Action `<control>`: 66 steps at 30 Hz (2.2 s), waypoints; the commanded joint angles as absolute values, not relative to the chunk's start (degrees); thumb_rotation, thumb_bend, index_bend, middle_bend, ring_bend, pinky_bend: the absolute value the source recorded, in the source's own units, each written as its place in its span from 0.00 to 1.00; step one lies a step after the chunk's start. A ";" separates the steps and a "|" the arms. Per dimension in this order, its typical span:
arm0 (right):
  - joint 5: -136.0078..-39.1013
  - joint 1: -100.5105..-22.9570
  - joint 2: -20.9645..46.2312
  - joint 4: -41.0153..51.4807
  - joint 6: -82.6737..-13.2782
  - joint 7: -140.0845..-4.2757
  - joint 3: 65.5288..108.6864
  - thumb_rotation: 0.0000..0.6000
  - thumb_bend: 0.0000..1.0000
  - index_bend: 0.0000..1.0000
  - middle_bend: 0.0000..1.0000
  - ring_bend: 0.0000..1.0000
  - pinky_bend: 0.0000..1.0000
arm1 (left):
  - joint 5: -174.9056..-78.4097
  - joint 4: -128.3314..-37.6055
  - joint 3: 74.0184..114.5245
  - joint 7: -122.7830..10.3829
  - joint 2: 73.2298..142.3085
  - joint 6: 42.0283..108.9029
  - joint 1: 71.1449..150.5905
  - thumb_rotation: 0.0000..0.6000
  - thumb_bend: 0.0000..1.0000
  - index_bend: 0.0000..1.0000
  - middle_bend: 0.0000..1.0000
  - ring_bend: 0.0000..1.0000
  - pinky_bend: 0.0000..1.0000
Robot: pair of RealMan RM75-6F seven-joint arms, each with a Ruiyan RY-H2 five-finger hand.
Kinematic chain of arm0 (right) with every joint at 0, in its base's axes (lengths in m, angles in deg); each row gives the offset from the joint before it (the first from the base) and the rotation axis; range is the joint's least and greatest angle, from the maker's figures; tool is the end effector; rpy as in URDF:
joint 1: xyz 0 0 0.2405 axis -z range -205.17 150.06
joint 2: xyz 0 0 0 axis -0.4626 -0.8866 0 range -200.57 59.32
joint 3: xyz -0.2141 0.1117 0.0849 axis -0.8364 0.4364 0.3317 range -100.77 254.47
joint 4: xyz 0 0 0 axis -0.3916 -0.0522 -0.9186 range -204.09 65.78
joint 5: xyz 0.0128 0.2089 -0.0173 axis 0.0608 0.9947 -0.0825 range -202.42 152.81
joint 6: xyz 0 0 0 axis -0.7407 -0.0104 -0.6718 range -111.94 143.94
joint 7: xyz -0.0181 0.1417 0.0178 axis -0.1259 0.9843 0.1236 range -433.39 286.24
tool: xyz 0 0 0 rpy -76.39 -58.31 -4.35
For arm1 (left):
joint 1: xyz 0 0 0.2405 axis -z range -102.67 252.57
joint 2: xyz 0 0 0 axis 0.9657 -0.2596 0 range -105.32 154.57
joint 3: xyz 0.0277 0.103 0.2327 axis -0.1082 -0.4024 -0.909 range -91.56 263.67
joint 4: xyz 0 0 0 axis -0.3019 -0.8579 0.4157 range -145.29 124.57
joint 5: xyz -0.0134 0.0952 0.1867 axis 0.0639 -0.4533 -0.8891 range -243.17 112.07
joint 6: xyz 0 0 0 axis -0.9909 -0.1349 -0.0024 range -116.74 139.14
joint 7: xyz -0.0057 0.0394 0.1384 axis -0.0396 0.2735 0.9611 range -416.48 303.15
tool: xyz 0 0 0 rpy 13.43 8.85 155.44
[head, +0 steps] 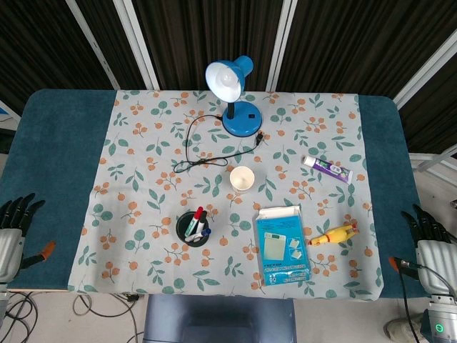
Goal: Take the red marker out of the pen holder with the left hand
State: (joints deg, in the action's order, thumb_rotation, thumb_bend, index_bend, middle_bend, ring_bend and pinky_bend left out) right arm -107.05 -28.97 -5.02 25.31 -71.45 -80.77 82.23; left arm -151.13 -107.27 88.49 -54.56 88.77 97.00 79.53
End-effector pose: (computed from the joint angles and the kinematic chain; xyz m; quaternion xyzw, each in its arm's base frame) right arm -0.3151 -0.1700 0.1624 0.5589 -0.3785 0.3640 0.6418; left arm -0.2965 0.1766 0.1528 -0.5843 -0.4022 -0.4007 0.5799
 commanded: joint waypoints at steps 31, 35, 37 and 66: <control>-106.49 -28.82 -5.08 25.55 -71.42 -80.85 82.35 1.00 0.16 0.15 0.05 0.10 0.18 | -151.48 -105.19 91.13 -61.69 86.53 89.70 85.66 1.00 0.22 0.14 0.04 0.00 0.00; -106.20 -28.97 -4.78 25.73 -71.28 -81.63 82.47 1.00 0.16 0.15 0.05 0.10 0.18 | -149.83 -105.74 95.28 -60.65 85.27 83.20 92.31 1.00 0.22 0.16 0.04 0.00 0.00; -106.06 -28.96 -4.69 25.63 -71.38 -81.93 82.56 1.00 0.16 0.15 0.05 0.10 0.18 | -148.86 -106.08 96.56 -59.09 84.93 78.99 95.71 1.00 0.22 0.17 0.04 0.00 0.00; -105.28 -28.63 -4.91 25.85 -71.68 -81.50 82.92 1.00 0.16 0.15 0.05 0.10 0.18 | -125.31 -111.53 99.40 -58.98 94.35 49.45 121.08 1.00 0.31 0.32 0.07 0.00 0.00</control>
